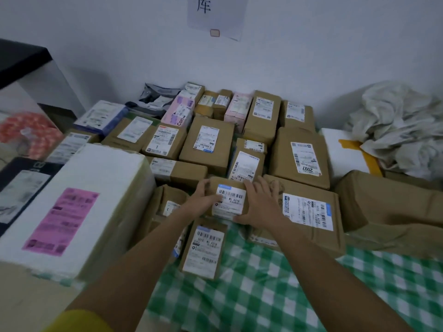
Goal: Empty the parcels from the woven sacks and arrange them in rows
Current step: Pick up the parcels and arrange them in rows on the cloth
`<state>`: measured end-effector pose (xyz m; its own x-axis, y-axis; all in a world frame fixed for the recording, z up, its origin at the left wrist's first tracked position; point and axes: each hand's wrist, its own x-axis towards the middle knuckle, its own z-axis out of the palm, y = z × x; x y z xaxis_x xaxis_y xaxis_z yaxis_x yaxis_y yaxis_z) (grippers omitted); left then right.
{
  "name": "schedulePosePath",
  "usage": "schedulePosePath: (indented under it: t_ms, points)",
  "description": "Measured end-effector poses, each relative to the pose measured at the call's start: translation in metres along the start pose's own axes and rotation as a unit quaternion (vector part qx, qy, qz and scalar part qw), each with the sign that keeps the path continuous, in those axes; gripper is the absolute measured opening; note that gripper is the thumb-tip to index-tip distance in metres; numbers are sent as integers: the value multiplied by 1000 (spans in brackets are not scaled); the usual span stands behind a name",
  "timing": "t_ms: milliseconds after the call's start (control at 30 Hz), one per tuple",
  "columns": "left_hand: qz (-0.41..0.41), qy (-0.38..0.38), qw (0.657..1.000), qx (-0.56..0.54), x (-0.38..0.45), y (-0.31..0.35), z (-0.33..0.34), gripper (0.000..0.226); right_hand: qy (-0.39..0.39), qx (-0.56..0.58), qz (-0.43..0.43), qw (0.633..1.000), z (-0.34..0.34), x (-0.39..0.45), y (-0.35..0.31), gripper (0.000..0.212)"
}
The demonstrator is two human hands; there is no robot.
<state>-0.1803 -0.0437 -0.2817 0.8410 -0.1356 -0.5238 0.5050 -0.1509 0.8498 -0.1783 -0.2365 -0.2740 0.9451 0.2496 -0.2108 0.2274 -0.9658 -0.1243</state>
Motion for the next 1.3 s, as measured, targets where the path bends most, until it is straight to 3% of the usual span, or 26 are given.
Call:
schedulePosePath:
  t_ms: [167, 267, 333, 433, 600, 933, 1033, 1100, 1200, 1300]
  points:
    - [-4, -34, 990, 138, 15, -16, 2, 72, -62, -79, 14, 995, 11, 6, -1, 109]
    - [7, -63, 977, 203, 21, -18, 5, 81, -33, -47, 37, 998, 11, 1, 2, 99]
    - [12, -61, 968, 243, 25, -20, 4, 99, -5, -25, 50, 998, 11, -5, 6, 94]
    - [19, -79, 938, 337, 26, -13, 6, 120, -7, -13, 97, 995, 10, -11, 15, 93]
    - [22, -85, 893, 442, 37, -16, 12, 124, -12, -25, 107, 994, 11, -9, 18, 84]
    - [56, -37, 911, 408, 40, -19, 21, 118, -23, -23, 94, 995, 10, -10, 23, 78]
    - [45, -67, 931, 356, 42, -20, 16, 117, -18, -28, 87, 996, 11, -8, 22, 77]
    - [42, -91, 942, 320, 40, -16, 10, 103, -18, -32, 84, 996, 11, -8, 23, 77]
    - [99, -85, 905, 405, 25, -10, -2, 63, -23, -43, 87, 995, 7, -9, 26, 78]
    - [159, -8, 850, 502, 13, -14, -19, 53, 25, -83, 60, 994, 10, -12, 17, 76]
